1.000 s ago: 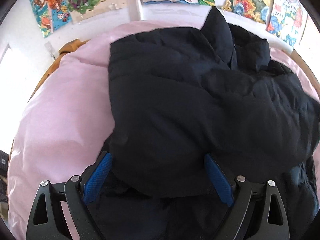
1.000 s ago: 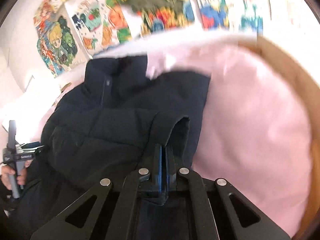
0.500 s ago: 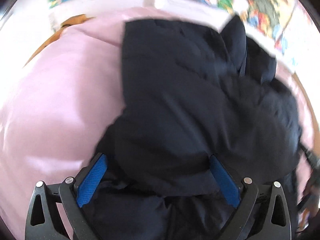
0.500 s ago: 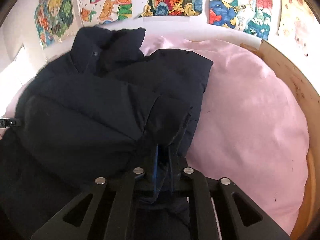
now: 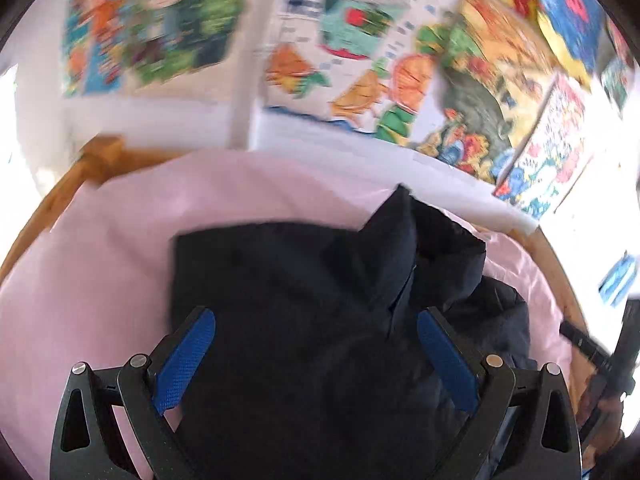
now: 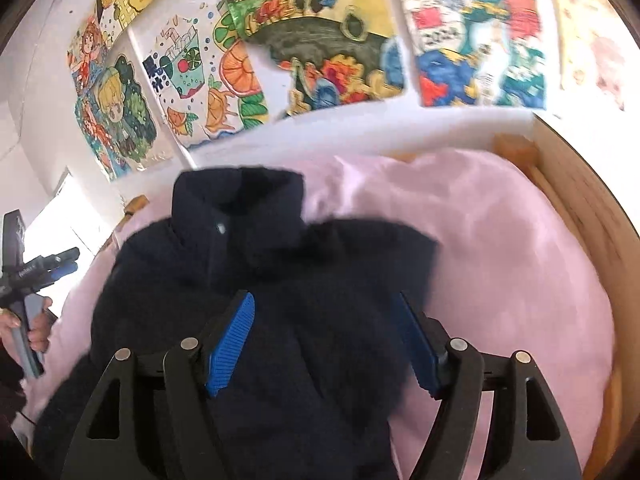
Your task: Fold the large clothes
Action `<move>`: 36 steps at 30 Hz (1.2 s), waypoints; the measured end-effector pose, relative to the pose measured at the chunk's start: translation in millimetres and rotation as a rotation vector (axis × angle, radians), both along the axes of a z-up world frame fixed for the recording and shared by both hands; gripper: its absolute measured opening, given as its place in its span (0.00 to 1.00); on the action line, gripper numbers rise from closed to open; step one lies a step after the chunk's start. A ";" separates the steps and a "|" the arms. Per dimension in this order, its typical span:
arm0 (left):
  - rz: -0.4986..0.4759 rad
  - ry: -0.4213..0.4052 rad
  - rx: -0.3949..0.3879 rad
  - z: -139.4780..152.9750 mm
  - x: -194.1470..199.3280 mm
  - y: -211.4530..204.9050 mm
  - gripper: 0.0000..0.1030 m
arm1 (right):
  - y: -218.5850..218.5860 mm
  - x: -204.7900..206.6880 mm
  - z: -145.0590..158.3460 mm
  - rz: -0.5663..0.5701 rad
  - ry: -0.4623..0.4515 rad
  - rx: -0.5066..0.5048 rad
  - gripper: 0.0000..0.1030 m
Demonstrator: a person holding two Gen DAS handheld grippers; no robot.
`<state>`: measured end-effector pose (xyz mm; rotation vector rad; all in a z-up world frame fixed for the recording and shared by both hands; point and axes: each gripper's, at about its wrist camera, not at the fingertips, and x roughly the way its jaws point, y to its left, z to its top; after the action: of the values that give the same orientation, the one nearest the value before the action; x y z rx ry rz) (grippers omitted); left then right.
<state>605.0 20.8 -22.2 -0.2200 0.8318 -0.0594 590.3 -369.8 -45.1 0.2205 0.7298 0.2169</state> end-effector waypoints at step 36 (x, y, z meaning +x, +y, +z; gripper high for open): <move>-0.161 -0.080 0.150 31.1 -99.8 -49.0 0.07 | 77.7 -65.7 36.1 0.161 -0.190 -0.219 0.07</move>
<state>505.2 -28.2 8.9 -0.0096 0.7690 -0.1551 524.7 -292.1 -9.0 -0.0677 0.5768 0.3043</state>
